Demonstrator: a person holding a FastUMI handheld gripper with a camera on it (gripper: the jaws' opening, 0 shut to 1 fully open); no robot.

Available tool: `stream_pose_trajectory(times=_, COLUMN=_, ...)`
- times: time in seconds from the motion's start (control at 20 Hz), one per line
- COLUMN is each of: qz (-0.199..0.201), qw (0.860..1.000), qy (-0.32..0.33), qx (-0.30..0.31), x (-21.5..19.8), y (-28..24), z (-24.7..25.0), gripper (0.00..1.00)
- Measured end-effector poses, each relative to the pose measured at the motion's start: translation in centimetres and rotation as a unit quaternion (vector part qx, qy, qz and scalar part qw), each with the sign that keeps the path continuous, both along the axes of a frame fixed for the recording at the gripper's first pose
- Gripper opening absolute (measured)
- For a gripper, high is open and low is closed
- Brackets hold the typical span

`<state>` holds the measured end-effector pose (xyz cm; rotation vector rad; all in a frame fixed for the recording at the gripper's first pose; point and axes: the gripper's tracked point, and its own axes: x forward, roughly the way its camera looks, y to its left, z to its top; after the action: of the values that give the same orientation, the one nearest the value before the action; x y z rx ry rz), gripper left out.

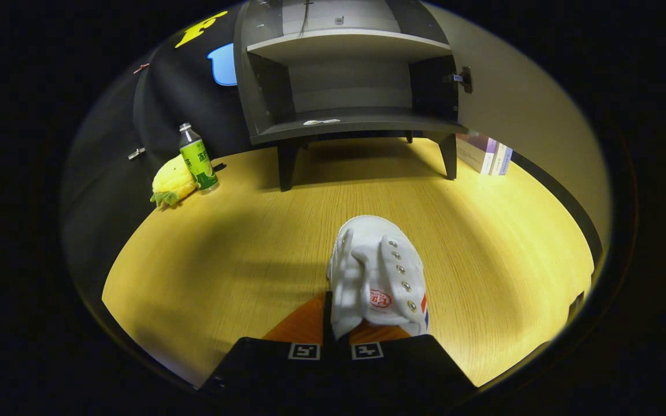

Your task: Open the shoe cabinet door, grab the shoes and put them into the shoe cabinet, then close the shoe cabinet door.

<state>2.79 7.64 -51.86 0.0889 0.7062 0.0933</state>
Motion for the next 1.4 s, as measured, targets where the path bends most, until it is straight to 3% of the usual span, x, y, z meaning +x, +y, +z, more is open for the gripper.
stream_pose_trajectory(times=0.35, qz=-0.010, qw=1.000, qy=-0.016, qx=-0.014, x=0.8, y=-1.5, z=6.0, gripper=0.05)
stream_pose_trajectory(times=0.95, qz=-0.016, qw=0.988, qy=-0.145, qx=-0.047, x=4.2, y=-1.5, z=27.2, gripper=0.05)
stream_pose_trajectory(times=1.4, qz=-0.029, qw=0.979, qy=-0.196, qx=-0.045, x=7.2, y=-0.3, z=34.6, gripper=0.05)
